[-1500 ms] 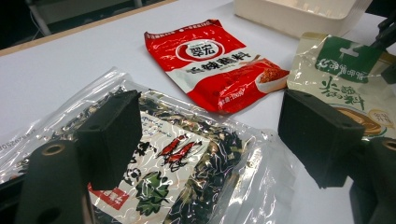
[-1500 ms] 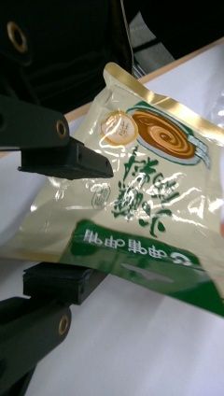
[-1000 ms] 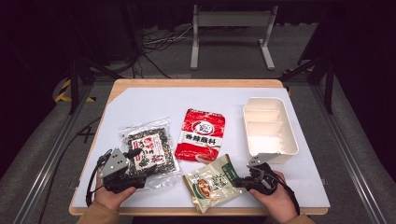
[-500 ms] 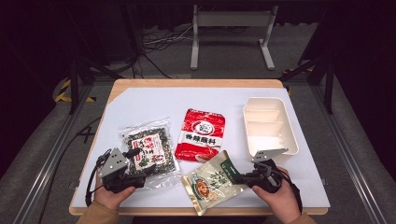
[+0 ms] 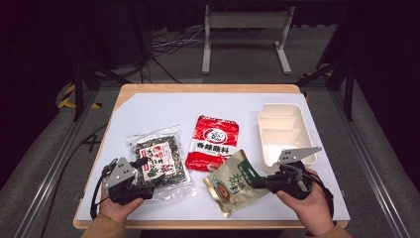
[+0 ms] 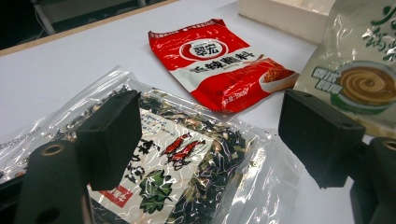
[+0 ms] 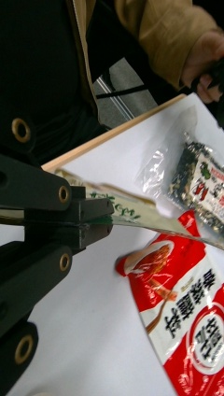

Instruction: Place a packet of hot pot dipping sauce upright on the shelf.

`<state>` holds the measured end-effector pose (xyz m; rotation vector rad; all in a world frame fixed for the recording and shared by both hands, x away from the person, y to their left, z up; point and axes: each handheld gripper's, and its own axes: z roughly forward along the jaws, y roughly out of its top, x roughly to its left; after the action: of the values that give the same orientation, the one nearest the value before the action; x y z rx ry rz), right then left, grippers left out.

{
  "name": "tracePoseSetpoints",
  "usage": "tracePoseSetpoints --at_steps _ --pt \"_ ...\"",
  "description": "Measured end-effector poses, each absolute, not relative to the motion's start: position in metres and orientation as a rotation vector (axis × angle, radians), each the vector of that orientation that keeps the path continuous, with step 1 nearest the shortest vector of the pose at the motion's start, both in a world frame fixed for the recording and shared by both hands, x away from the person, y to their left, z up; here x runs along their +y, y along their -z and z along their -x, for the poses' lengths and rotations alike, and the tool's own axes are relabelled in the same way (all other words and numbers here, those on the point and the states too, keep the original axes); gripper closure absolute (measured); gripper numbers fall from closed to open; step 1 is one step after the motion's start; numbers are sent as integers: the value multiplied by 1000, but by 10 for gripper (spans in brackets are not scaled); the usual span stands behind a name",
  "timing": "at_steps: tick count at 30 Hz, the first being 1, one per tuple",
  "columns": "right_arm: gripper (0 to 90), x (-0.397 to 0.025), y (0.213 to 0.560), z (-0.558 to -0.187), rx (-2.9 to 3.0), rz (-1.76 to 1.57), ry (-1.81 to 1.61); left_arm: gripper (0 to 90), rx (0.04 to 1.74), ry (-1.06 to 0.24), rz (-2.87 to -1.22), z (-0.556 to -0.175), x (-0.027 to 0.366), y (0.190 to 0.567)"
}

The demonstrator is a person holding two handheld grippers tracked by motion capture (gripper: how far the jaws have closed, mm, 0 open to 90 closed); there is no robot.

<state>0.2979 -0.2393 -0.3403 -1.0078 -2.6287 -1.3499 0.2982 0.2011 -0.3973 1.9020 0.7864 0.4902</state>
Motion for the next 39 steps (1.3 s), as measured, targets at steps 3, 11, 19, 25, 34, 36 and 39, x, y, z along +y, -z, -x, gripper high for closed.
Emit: tracePoseSetpoints --at_steps 3,11,19,25,34,36,39 --pt "897 -239 330 -296 -2644 978 1364 220 786 -496 -1900 -299 202 397" --pt "896 -236 307 -297 -2701 931 1370 219 794 -493 -1906 -299 202 398" --pt "896 -241 286 -302 -2747 931 1403 219 798 -494 -1907 -301 203 398" --pt "896 -244 276 -308 -2767 941 1414 219 798 -495 -1909 -301 202 398" --pt "896 -253 254 -320 -2844 972 1408 218 815 -488 -1917 -304 203 401" --pt "896 -256 249 -324 -2833 984 1419 218 818 -486 -1922 -304 203 401" --pt "896 -259 243 -330 -2839 1004 1426 218 823 -488 -1926 -305 203 402"
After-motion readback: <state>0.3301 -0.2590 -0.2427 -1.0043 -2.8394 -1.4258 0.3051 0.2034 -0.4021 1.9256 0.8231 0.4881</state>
